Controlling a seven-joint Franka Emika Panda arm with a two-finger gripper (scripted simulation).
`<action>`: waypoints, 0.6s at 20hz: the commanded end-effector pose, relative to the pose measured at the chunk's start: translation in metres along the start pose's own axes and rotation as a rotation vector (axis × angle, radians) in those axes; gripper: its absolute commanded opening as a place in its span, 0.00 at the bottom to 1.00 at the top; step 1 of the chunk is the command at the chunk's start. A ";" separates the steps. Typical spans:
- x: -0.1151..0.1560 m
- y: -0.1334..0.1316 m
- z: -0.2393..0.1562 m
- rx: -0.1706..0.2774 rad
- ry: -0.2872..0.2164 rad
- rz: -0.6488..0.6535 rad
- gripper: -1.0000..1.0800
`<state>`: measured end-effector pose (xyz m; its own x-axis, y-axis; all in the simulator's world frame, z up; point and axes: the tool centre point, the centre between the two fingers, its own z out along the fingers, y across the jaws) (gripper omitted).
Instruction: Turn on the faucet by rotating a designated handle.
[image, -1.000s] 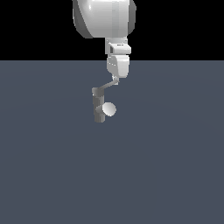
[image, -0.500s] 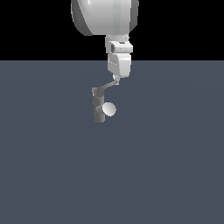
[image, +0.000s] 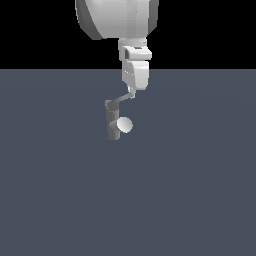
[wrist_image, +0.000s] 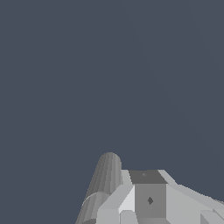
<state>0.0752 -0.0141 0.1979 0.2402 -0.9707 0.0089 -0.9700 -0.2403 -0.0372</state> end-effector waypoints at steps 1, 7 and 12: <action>-0.009 0.012 0.008 -0.020 -0.007 -0.004 0.00; -0.018 0.030 0.010 -0.028 -0.008 0.000 0.00; -0.026 0.045 0.012 -0.035 -0.008 0.003 0.00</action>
<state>0.0396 -0.0059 0.1984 0.2307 -0.9730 0.0104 -0.9723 -0.2309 -0.0352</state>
